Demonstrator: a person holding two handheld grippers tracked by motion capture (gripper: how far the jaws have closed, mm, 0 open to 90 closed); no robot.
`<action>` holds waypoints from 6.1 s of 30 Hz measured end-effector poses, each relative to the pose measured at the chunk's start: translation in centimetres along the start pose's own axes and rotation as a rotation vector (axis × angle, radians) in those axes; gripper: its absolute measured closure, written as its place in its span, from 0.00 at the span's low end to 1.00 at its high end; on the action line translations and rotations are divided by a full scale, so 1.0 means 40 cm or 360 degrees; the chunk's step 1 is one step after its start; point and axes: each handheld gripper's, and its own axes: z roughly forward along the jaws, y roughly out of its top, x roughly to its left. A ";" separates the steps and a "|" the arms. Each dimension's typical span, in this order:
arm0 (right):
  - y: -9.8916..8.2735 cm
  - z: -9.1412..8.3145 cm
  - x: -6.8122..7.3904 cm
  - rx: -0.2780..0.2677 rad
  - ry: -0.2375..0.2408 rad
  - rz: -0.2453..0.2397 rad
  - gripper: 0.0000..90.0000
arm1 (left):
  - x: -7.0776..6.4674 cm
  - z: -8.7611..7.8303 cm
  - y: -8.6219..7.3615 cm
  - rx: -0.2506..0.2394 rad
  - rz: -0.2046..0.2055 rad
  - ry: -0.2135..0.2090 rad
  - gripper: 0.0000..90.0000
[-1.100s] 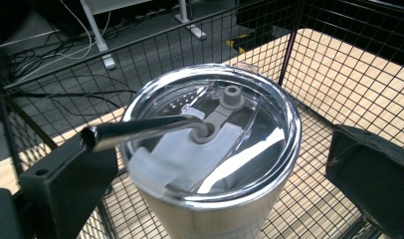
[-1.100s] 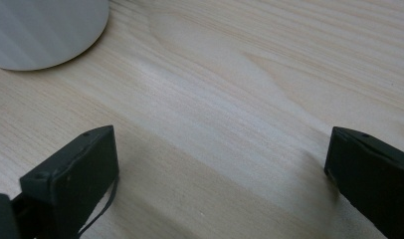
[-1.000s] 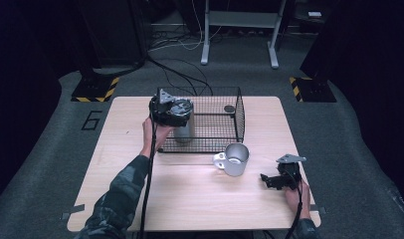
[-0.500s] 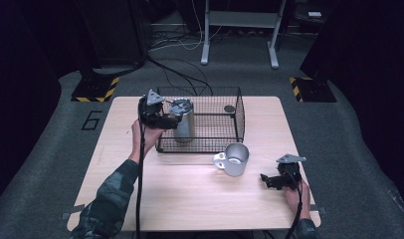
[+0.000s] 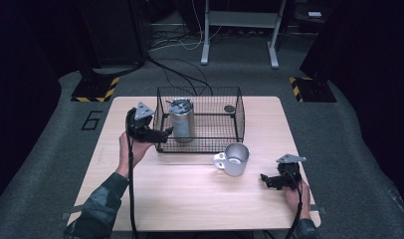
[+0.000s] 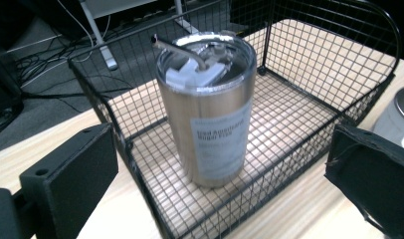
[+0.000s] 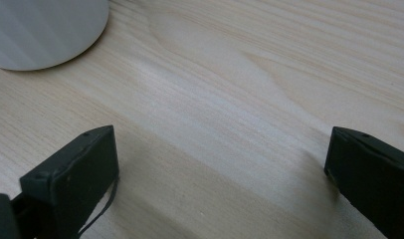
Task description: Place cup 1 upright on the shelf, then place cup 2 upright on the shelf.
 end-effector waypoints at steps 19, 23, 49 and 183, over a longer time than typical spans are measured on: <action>0.000 -0.001 0.000 0.0002 -0.0001 -0.0002 0.00 | -0.006 -0.058 -0.179 0.0083 -0.0023 0.0014 0.00; 0.000 -0.001 0.000 0.0002 -0.0002 -0.0002 0.00 | -0.003 -0.053 -0.241 0.0142 -0.0080 0.0007 0.00; 0.000 0.001 0.000 -0.0013 -0.0005 0.0009 0.00 | -0.005 0.019 -0.462 0.0422 -0.0213 0.0095 0.01; 0.225 -0.032 0.255 -0.0280 0.0199 -0.0102 0.08 | -0.006 0.019 -0.463 0.0387 -0.0266 0.0140 0.08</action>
